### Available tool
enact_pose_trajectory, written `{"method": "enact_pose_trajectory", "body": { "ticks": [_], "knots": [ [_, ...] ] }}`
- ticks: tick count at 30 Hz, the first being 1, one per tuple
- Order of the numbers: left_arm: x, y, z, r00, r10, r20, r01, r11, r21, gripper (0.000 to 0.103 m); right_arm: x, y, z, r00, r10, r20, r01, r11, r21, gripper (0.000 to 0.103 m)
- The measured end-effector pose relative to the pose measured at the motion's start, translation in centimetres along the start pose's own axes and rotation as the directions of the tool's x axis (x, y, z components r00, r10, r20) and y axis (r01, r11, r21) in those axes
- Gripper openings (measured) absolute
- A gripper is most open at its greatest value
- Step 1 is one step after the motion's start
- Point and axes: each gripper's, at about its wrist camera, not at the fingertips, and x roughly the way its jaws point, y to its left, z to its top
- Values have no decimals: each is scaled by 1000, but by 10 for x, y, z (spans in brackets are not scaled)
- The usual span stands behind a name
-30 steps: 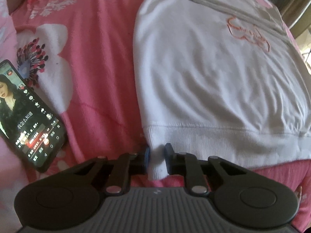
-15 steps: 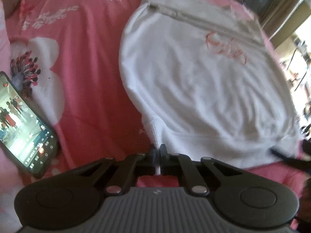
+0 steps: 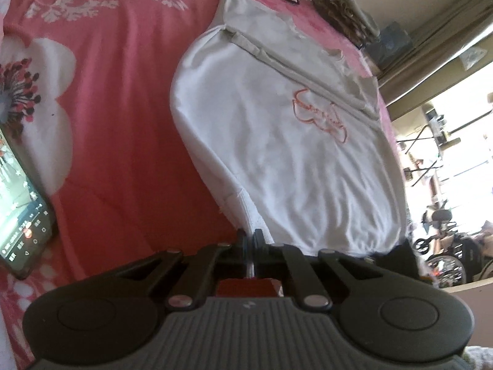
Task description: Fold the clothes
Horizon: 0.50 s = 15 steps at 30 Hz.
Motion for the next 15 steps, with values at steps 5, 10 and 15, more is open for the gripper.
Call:
{"method": "enact_pose_trajectory", "body": {
  "ticks": [5,10,15],
  "knots": [
    [-8,8,-1,1000,-20,14,20,1000,6,4,14,1,7,1000,13,24,-13,1000,13,80],
    [-9,16,-2,999,-44,27,44,999,-12,4,24,1,12,999,-18,50,17,1000,5,58],
    [-6,26,-4,997,-75,31,77,996,-53,4,31,-2,10,996,-61,67,63,998,-22,31]
  ]
}}
